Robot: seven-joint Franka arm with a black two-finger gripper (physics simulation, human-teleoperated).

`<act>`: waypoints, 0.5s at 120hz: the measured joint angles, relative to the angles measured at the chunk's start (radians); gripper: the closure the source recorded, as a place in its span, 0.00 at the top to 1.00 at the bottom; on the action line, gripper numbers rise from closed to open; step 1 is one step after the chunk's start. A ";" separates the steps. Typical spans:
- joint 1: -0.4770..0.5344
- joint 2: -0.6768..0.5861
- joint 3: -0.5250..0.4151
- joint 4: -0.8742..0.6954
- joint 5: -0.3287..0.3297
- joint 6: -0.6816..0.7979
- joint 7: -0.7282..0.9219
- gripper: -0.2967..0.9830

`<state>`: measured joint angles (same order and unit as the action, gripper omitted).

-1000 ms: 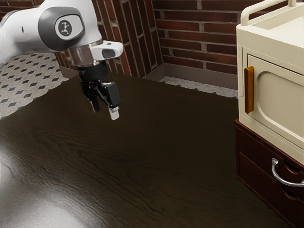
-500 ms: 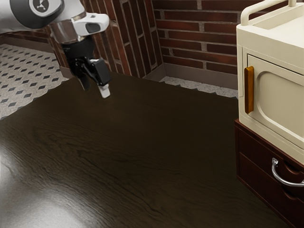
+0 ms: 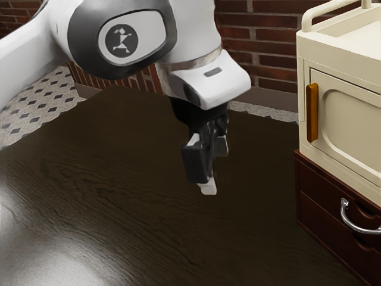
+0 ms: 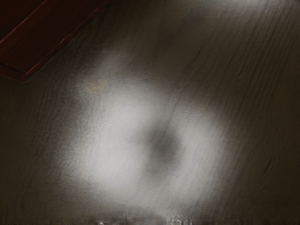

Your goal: Pull the drawer handle with one arm to open the drawer

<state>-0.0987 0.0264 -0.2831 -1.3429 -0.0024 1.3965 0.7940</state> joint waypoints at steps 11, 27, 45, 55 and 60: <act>-0.051 -0.089 0.004 -0.141 0.005 0.070 0.081 0.77; -0.063 -0.134 -0.004 -0.245 0.008 0.142 0.167 0.77; -0.047 -0.199 -0.010 -0.316 0.001 0.190 0.243 0.77; -0.045 -0.201 -0.031 -0.343 -0.002 0.230 0.279 0.77; -0.042 -0.198 -0.043 -0.351 -0.004 0.251 0.295 0.77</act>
<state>-0.1403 -0.1712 -0.3261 -1.6935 -0.0065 1.6477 1.0886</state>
